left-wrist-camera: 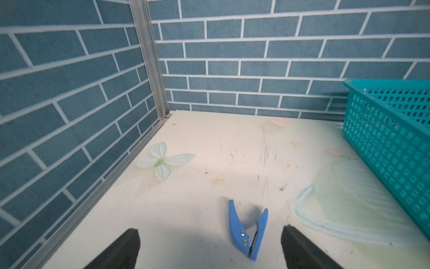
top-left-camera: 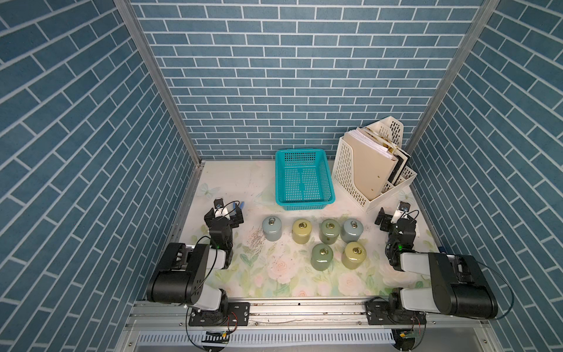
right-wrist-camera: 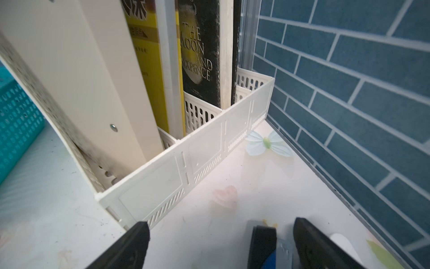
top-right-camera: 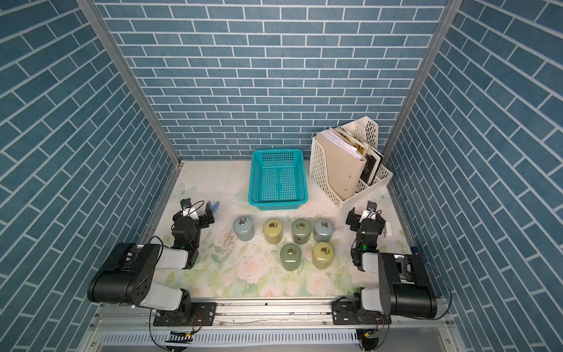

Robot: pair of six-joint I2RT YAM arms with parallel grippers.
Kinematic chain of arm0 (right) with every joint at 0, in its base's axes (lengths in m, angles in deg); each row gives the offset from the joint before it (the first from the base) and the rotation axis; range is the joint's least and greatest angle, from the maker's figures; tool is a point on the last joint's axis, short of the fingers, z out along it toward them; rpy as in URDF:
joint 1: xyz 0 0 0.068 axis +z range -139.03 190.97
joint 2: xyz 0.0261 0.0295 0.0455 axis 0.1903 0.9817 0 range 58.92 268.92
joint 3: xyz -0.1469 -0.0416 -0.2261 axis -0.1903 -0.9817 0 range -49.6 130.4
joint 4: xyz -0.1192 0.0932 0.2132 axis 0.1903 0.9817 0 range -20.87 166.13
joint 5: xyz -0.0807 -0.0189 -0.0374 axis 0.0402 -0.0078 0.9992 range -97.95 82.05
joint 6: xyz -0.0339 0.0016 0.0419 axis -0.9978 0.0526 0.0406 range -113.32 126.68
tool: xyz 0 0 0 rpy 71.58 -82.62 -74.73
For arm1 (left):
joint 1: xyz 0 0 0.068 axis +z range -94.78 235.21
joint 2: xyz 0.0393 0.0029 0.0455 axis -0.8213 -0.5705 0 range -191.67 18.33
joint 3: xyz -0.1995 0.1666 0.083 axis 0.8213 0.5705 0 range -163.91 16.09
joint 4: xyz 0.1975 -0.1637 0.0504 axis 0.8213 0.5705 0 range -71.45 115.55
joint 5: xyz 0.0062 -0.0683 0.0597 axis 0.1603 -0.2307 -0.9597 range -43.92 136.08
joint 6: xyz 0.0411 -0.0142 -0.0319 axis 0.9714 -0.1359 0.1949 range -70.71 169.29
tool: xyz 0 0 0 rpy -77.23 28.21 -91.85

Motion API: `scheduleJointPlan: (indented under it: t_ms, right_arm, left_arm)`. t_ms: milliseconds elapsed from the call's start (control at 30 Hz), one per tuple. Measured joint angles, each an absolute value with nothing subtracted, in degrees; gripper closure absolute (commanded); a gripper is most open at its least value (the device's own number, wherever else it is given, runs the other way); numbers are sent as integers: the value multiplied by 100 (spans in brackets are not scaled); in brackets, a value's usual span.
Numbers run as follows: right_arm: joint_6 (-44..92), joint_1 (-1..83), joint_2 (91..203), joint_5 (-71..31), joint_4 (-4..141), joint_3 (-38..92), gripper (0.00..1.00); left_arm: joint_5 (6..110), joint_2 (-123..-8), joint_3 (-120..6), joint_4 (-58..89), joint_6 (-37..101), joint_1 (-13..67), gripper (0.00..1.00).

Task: Take the tea canister out of the basket
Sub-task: Reset both arms

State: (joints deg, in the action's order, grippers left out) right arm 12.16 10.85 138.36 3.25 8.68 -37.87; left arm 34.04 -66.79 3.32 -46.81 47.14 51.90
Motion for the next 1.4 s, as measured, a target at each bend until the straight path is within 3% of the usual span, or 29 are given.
scheduleJointPlan:
  t_ms: [567,1400]
  right_arm:
    - [840,1472,14610,391,-397,-3827,0]
    - [809,1481,14612,432,-509,-3827,0]
  left_arm:
    - [3678,-6751,356,-5038,4764,5193,0]
    - [3680,-6751,356,-5038,4764,5195,0]
